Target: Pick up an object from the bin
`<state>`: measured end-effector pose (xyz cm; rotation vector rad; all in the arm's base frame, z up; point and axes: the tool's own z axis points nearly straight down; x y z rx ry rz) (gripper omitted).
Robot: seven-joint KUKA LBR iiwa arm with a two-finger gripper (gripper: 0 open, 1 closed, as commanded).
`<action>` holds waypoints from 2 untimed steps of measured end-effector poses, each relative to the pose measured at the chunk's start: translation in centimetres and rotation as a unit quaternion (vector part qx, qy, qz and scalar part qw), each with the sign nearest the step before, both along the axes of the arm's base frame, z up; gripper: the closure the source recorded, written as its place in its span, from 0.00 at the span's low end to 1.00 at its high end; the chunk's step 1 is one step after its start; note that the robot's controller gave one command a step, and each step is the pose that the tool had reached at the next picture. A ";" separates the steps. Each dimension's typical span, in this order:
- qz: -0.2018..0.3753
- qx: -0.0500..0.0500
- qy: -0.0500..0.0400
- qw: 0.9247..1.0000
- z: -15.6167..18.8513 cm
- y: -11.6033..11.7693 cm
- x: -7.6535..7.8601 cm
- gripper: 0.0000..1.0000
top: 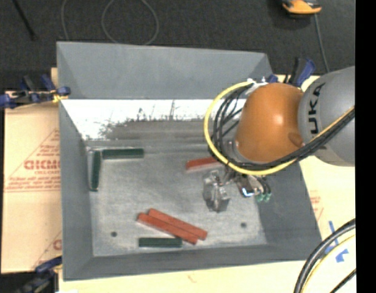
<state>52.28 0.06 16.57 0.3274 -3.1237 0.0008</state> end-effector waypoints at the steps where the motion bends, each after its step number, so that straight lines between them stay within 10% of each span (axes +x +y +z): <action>1: -0.008 0.001 -0.007 1.000 12.8 3.0 -0.1 1.00; 2: 0.040 0.000 0.002 0.999 4.2 4.5 -2.6 1.00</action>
Offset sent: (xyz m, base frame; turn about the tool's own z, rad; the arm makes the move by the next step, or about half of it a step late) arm -0.0032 0.0301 0.1222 0.0185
